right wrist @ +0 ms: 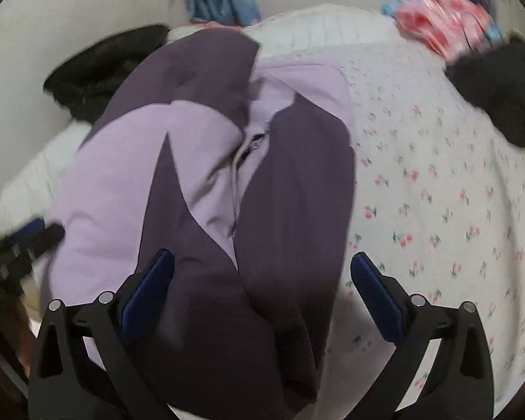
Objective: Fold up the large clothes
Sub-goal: 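Release the bundle and pull both tools back from it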
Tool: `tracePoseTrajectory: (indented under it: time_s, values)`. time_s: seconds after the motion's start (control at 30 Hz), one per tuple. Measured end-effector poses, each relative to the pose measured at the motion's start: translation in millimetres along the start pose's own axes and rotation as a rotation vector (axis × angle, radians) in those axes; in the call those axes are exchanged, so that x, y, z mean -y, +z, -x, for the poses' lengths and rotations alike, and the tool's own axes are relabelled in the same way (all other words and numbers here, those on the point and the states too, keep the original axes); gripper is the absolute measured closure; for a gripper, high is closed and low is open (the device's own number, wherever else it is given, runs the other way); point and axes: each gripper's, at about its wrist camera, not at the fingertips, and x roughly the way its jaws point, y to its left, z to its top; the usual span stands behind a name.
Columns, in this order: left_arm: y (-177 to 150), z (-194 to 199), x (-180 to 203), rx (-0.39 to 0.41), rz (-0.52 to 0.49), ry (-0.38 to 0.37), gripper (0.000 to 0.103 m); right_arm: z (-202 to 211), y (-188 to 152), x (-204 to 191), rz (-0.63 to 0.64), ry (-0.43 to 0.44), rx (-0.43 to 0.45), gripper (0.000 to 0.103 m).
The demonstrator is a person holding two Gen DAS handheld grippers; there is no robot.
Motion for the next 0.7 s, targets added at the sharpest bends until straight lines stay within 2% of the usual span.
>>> tracePoseTrajectory:
  time_s: [0.07, 0.27, 0.43, 0.47, 0.6, 0.7]
  values:
    - [-4, 7, 3, 0.003, -0.019, 0.015, 0.006, 16, -2, -9, 0.045, -0.042, 0.047, 0.006]
    - [-10, 16, 1, -0.006, -0.026, 0.017, 0.006, 36, -7, -31, 0.119, -0.113, 0.075, 0.006]
    - [-11, 24, -2, 0.006, -0.032, 0.028, 0.006, 52, -1, -52, 0.181, -0.13, 0.185, 0.006]
    - [-11, 24, -3, 0.006, -0.033, 0.029, 0.006, 50, -1, -57, 0.196, -0.127, 0.184, 0.006]
    - [-12, 23, -3, 0.002, -0.033, 0.035, 0.006, 16, -6, -54, 0.186, -0.122, 0.071, 0.006]
    - [-11, 20, -4, -0.002, -0.038, 0.034, 0.006, 11, -8, -41, 0.132, -0.075, 0.061, 0.006]
